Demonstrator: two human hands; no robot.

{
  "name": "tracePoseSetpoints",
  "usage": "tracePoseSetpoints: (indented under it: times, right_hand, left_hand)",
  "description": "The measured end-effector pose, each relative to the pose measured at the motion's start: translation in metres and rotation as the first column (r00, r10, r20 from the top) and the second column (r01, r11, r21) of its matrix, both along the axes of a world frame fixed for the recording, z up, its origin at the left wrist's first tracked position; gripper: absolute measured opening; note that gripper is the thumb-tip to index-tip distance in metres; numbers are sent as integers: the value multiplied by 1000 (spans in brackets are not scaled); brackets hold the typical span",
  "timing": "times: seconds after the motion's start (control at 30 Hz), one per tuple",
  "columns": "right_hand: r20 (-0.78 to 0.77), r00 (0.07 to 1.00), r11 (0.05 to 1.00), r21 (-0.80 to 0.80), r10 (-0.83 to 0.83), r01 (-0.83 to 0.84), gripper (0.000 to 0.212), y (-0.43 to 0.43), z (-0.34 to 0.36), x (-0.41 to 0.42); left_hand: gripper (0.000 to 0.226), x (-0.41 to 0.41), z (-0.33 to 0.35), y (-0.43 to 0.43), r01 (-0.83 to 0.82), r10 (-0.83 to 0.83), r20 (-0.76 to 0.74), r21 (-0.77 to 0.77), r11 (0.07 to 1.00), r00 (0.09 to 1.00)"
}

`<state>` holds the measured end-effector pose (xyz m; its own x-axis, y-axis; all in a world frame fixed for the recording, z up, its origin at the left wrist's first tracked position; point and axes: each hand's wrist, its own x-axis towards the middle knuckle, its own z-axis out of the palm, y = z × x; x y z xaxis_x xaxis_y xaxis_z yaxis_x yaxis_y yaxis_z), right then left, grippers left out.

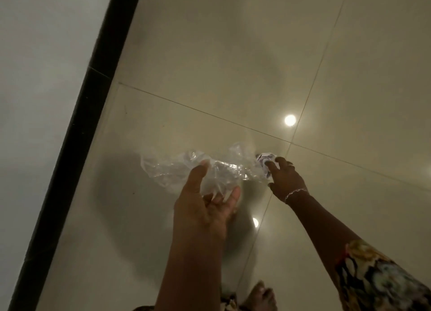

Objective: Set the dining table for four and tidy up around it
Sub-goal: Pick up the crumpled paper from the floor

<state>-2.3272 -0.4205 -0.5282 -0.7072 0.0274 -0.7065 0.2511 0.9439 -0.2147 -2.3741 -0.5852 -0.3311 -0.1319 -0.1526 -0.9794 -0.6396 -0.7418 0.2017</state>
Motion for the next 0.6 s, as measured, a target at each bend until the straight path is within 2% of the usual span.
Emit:
tracePoseSetpoints:
  times: [0.13,0.23,0.33,0.43,0.6]
  right_hand:
    - [32,998,997,-55,-46,47,77,-8,-33,-15]
    - [96,986,984,-101,-136,145,58,-8,-43,-23]
    - [107,989,993,-35,-106,110,45,-4,-41,-18]
    - [13,998,997,-49,-66,67,47,6,-20,3]
    - [-34,987,987,-26,-158,157,43,35,72,50]
  left_hand:
    - [26,-15,-10,13,-46,46,16,-25,999,999]
    - [33,-20,-15,19,-22,22,7,-43,999,1000]
    - [25,-20,-17,25,25,-25,3,-100,995,1000]
    - [15,-14,-7,29,94,-93,20,-101,990,996]
    - [14,6,23,33,217,-214,39,-88,972,976]
